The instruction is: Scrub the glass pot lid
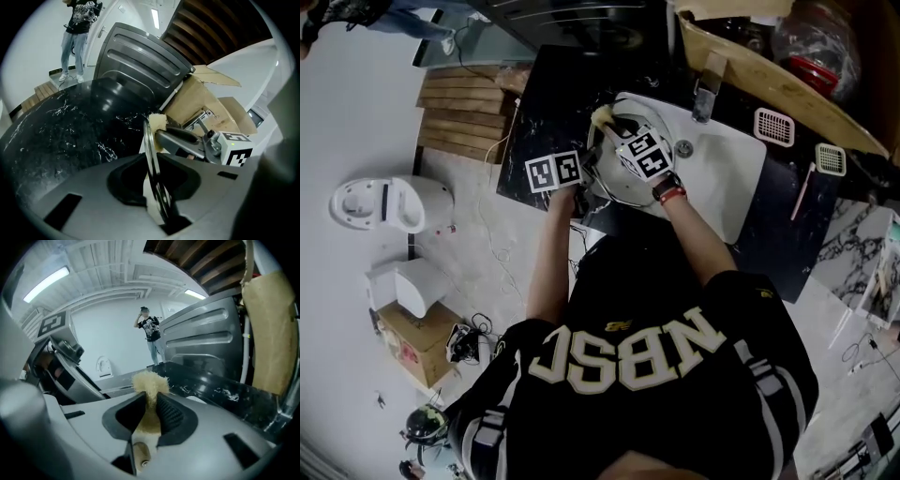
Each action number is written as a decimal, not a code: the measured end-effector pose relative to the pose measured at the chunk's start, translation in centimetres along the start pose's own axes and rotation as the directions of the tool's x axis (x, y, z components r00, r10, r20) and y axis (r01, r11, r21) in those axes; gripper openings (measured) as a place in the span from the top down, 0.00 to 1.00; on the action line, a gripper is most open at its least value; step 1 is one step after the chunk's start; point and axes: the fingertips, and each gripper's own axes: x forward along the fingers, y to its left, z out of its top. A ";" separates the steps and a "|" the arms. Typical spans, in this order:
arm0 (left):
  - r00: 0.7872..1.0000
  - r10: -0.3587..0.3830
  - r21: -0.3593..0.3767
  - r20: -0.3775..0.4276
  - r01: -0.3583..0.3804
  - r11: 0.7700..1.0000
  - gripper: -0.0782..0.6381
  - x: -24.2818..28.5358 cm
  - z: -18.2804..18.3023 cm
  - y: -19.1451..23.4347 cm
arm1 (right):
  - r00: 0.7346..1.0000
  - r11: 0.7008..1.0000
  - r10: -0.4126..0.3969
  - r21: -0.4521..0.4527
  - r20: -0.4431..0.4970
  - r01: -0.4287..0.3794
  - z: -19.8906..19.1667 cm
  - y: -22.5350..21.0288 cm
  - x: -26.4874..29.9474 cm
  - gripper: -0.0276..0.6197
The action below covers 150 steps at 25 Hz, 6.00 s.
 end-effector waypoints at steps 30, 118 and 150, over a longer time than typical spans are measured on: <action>0.999 -0.031 0.018 -0.025 0.031 0.999 0.77 0.1 -0.1 -0.3 | 0.879 0.935 -0.303 -0.291 -0.369 0.201 -12.6 -11.9 0.4 0.86; 0.985 -0.169 -0.112 0.044 0.173 0.979 0.76 -0.2 -0.1 -0.2 | 0.966 0.981 0.144 -0.096 -0.216 -0.168 -4.6 5.3 -1.4 0.85; 0.988 -0.156 -0.094 -0.011 0.154 0.984 0.76 0.4 -1.6 -0.7 | 0.816 0.927 -0.329 -0.327 -0.474 0.184 -14.2 -11.5 -0.6 0.87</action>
